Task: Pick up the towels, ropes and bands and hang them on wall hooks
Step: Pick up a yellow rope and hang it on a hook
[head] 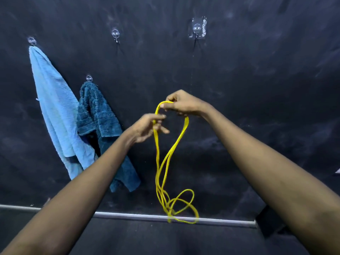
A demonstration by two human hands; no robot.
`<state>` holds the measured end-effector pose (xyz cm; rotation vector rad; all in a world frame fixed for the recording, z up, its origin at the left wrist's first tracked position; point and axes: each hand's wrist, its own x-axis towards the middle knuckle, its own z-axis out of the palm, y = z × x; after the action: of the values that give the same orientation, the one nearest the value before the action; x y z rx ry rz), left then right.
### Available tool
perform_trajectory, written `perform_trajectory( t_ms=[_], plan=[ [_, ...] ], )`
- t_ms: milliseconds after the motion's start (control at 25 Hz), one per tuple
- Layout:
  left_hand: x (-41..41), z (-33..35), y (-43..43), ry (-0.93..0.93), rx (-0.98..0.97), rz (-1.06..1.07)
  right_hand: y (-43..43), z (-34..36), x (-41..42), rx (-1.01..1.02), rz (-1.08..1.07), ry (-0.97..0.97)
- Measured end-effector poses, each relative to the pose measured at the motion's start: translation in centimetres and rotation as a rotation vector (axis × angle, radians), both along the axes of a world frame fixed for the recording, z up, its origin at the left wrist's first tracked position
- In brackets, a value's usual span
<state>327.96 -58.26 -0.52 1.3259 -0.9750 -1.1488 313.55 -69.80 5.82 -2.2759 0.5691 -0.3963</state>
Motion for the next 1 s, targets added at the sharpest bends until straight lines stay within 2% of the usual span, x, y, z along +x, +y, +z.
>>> perform_trajectory(
  t_ms=[80, 200, 320, 440, 520, 600, 680, 800, 920, 1000],
  plan=[
    [1.2, 1.6, 0.6, 0.227, -0.105, 0.14, -0.8, -1.2, -1.6, 0.084, 0.038, 0.08],
    [4.1, 5.8, 1.3, 0.466, -0.356, 0.256, -1.2, -9.7, -4.9, 0.245, 0.146, 0.38],
    [7.1, 8.5, 2.0, 0.625, -0.517, 0.251, -0.5, -19.0, -7.8, 0.357, 0.104, 0.578],
    [10.5, 9.8, 2.3, 0.664, -0.583, 0.37, -1.0, -23.7, -10.7, 0.309, -0.041, 0.702],
    [12.5, 10.2, 2.5, 0.609, -0.557, 0.445, -0.8, -25.1, -12.0, 0.411, -0.141, 0.661],
    [13.3, 10.2, 2.9, 0.483, -0.463, 0.457, -0.1, -24.3, -11.8, 0.415, -0.25, 0.552],
    [12.5, 9.3, 2.6, 0.297, -0.334, 0.409, 0.5, -21.8, -10.1, 0.125, -0.254, 0.47],
    [9.6, 7.2, 1.6, 0.058, -0.182, 0.266, 3.1, -14.9, -6.1, -0.246, -0.028, 0.385],
    [6.7, 5.7, 1.3, -0.022, -0.071, 0.11, 6.4, -7.7, -2.2, -0.443, 0.137, 0.17],
    [4.5, 5.1, 1.5, 0.019, -0.042, -0.022, 7.1, -3.9, -0.1, -0.453, 0.175, 0.007]
  ],
)
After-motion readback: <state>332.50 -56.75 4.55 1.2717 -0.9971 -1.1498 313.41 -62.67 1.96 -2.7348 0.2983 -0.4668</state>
